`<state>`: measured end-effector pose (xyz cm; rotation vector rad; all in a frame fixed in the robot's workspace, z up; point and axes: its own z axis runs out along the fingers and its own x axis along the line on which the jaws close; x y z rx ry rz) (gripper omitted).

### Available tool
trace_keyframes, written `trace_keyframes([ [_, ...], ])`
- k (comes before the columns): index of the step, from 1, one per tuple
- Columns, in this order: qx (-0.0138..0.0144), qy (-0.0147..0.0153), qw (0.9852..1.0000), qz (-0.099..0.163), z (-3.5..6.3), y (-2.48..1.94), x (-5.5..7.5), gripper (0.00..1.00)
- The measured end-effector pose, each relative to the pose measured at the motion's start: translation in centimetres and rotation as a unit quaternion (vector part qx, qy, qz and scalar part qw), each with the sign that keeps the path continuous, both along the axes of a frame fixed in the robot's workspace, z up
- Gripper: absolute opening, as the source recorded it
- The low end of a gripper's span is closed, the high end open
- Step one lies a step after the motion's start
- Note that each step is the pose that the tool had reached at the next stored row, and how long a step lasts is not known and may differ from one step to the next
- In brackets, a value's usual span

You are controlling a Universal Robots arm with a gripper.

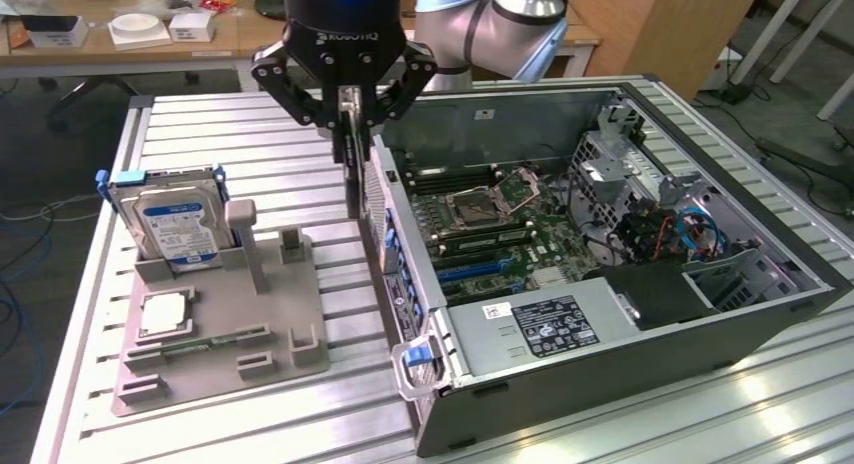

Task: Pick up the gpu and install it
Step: 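Pick up the gpu and move the gpu toward the slot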

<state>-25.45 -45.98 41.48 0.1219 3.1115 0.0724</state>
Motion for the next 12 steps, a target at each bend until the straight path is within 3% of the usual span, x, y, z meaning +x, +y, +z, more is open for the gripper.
trace_keyframes([
  [12,0.0000,-0.0004,0.9999,0.010,-0.07,0.00,2.3,0.27],
])
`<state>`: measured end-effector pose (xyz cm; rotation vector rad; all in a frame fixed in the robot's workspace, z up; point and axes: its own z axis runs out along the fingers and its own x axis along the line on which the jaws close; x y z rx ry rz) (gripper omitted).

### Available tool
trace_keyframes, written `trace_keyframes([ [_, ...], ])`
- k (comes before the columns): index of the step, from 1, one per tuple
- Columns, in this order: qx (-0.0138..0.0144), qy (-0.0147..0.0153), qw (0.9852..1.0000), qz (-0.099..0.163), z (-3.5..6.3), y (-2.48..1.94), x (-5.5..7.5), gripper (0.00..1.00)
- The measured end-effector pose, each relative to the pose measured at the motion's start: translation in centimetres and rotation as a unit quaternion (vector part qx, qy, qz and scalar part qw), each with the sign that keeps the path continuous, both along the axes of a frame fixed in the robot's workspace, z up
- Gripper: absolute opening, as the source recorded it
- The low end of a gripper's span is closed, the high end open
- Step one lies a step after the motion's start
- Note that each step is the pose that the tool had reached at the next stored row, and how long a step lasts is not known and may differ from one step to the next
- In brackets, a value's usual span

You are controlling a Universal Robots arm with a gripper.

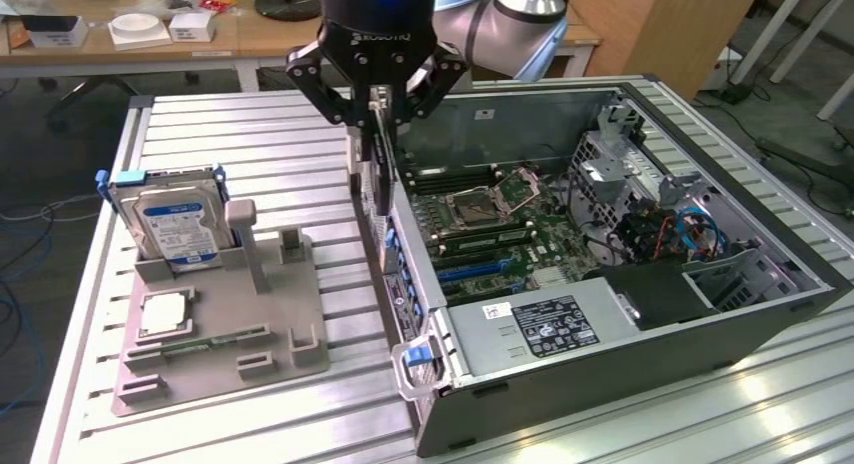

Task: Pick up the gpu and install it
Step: 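Pick up the gpu and move the gpu toward the slot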

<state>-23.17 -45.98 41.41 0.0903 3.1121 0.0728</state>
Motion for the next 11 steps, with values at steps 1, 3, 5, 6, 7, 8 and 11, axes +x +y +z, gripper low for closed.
trace_keyframes([
  [1,0.0000,0.0000,1.0000,0.003,0.00,0.00,0.1,0.27],
  [3,0.0001,0.0000,1.0000,0.010,-0.01,0.00,0.4,0.27],
  [5,0.0012,0.0000,0.9999,0.013,0.00,0.00,0.8,0.27],
  [6,0.0025,0.0000,0.9999,0.014,0.00,0.00,1.1,0.27],
  [7,0.0039,0.0000,0.9999,0.015,0.00,0.00,1.3,0.27],
  [8,0.0054,0.0003,0.9999,0.016,-0.01,0.00,1.6,0.27],
  [11,0.0097,0.0042,0.9998,0.016,0.00,0.00,2.2,0.27],
])
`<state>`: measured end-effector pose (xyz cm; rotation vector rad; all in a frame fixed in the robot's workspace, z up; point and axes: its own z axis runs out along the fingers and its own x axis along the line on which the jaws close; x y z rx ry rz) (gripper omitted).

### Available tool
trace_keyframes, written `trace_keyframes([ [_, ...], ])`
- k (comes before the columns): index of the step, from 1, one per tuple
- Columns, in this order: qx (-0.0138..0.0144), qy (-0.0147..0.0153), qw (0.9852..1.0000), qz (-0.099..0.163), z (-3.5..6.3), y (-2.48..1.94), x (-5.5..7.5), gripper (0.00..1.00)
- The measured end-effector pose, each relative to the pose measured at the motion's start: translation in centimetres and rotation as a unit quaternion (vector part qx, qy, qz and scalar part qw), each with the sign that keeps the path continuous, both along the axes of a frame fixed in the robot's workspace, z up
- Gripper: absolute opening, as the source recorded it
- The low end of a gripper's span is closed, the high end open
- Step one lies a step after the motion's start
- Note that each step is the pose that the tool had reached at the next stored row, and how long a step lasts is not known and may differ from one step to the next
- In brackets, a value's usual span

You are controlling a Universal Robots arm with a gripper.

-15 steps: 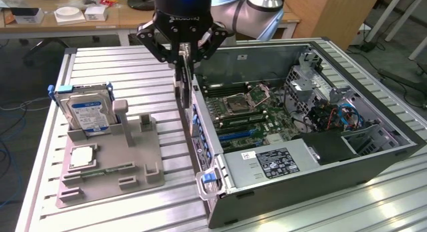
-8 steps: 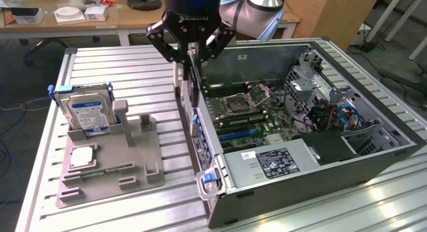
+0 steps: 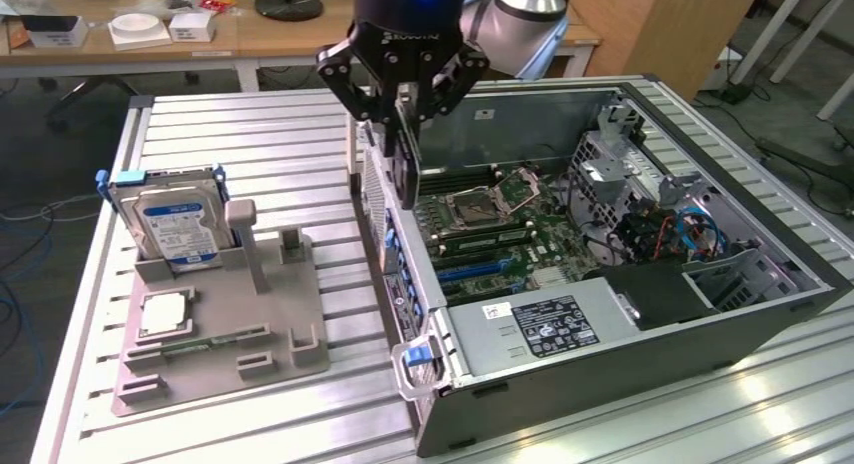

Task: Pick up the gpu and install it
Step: 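Pick up the gpu and move the gpu toward the slot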

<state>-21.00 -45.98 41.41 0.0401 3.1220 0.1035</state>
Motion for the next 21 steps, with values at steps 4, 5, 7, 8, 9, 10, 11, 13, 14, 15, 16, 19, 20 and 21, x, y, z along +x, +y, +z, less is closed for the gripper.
trace_keyframes([
  [4,0.0048,0.0109,0.9999,0.000,0.00,0.00,1.0,0.27],
  [5,0.0052,0.0113,0.9999,0.001,0.00,0.00,1.3,0.27],
  [7,0.0062,0.0113,0.9999,0.005,0.00,0.00,1.7,0.27],
  [8,0.0066,0.0114,0.9999,0.009,0.00,0.00,1.9,0.27],
  [9,0.0069,0.0114,0.9998,0.012,0.00,0.00,2.0,0.27],
  [10,0.0071,0.0114,0.9998,0.016,0.00,0.00,2.1,0.27],
  [11,0.0073,0.0114,0.9997,0.020,0.00,0.00,2.2,0.27],
  [13,0.0074,0.0115,0.9995,0.029,0.00,0.00,2.4,0.27],
  [14,0.0075,0.0115,0.9994,0.033,0.00,0.00,2.5,0.27],
  [15,0.0077,0.0115,0.9993,0.035,0.00,0.00,2.7,0.27],
  [16,0.0078,0.0115,0.9992,0.036,0.00,0.00,2.9,0.27],
  [19,0.0079,0.0116,0.9992,0.037,-0.01,0.00,3.5,0.27],
  [20,0.0078,0.0116,0.9992,0.037,-0.01,0.00,3.8,0.27],
  [21,0.0079,0.0116,0.9992,0.037,-0.03,0.00,4.1,0.27],
])
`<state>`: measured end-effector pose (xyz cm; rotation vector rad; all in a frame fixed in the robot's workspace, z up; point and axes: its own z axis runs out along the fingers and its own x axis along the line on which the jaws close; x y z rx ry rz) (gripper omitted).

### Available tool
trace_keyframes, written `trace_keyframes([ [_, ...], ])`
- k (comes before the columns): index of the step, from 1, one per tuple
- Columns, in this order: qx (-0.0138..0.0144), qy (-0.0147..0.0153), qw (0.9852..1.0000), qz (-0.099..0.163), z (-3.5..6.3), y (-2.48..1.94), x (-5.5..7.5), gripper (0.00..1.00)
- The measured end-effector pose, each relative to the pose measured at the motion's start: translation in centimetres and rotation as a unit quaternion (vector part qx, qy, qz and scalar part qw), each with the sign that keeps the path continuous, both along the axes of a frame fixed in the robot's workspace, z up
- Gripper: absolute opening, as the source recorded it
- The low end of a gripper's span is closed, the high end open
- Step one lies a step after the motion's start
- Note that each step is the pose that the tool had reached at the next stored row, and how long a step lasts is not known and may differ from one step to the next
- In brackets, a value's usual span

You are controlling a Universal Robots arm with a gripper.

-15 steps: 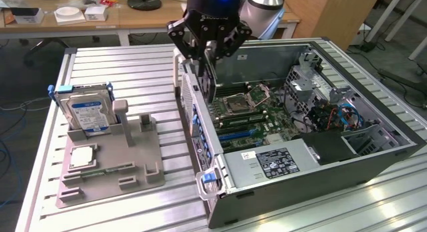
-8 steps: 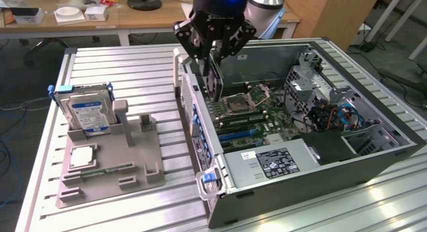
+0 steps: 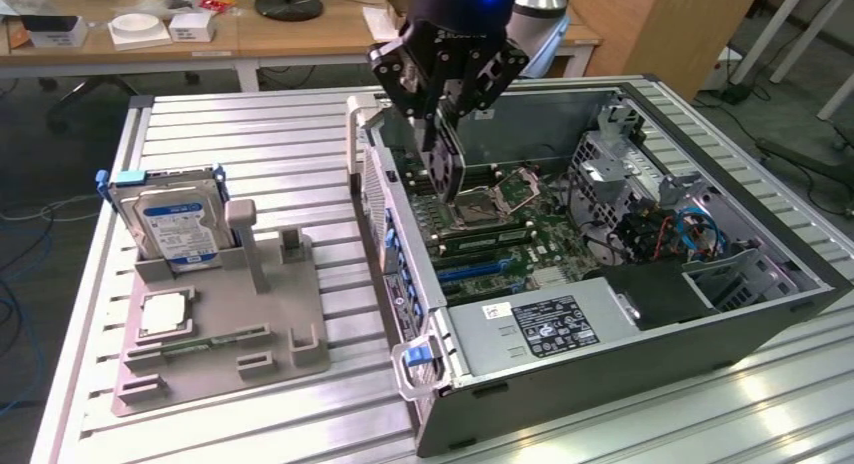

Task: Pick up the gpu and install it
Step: 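Pick up the gpu and move the gpu toward the slot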

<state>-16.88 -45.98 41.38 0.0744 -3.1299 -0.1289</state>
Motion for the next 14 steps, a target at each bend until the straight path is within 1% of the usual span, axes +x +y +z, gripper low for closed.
trace_keyframes([
  [4,0.0000,-0.0005,1.0000,0.000,-0.10,0.00,1.1,0.27],
  [8,-0.0013,-0.0059,1.0000,0.000,-0.23,0.00,2.0,0.27],
  [9,-0.0019,-0.0081,1.0000,0.000,-0.27,0.00,2.8,0.27],
  [11,-0.0040,-0.0088,1.0000,0.000,-0.27,0.00,3.4,0.27],
  [12,-0.0059,-0.0092,0.9999,0.000,-0.27,0.00,3.6,0.27],
  [14,-0.0110,-0.0101,0.9999,0.000,-0.28,0.00,3.9,0.27],
])
